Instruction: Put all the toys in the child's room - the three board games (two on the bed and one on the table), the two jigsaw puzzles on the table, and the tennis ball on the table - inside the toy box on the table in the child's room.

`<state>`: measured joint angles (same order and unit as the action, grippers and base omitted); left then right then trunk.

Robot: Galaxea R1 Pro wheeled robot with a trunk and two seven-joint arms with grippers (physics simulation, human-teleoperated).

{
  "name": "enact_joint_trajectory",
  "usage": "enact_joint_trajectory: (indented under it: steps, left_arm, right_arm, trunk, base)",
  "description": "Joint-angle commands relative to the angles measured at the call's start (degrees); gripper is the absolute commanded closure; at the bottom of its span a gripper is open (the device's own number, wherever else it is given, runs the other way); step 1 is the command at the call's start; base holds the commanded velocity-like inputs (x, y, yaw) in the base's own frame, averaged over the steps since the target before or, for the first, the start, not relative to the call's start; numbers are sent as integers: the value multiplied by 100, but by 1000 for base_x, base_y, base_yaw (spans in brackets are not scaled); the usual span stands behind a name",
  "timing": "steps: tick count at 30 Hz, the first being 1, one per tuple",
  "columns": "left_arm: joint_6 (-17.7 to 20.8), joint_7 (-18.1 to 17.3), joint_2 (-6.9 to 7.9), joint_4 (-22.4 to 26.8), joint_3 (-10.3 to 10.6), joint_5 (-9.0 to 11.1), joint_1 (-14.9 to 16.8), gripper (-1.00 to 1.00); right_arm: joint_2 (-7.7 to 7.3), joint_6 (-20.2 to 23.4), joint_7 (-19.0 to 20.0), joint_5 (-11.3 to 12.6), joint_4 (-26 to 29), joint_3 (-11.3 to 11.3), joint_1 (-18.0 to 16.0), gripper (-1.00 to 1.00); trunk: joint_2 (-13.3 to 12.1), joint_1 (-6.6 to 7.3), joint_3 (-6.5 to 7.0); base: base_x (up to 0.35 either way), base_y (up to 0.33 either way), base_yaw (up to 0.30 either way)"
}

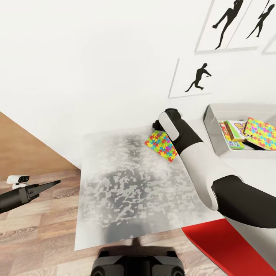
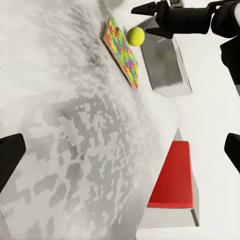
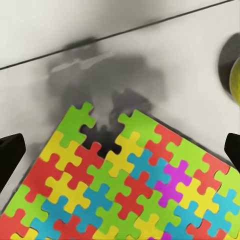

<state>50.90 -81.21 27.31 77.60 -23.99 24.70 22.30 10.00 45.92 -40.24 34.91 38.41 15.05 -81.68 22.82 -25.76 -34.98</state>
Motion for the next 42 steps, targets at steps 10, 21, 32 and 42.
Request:
enact_joint_trajectory:
  steps: [10, 21, 32, 42]
  left_arm:
    - [60, -13, 2, 1, 0, 9, 2, -100]
    - [60, -16, 2, 1, 0, 9, 2, -100]
    - [60, -10, 2, 1, 0, 2, 2, -100]
    - [52, 1, 2, -7, 0, -75, 2, -100]
  right_arm:
    - [0, 4, -54, -8, -5, 16, -5, -100]
    - [0, 3, -54, -13, 46, 2, -11, -100]
    - [0, 3, -55, -17, 53, 14, -257, -100]
    - [0, -163, -55, -13, 13, 21, -277, -100]
  trunk:
    - [10, -3, -81]
    - [10, -3, -161]
    - [10, -3, -242]
    - [10, -3, -315]
  base:
    - [0, 0, 0]
    - [0, 0, 0]
    - [0, 0, 0]
    - [0, 0, 0]
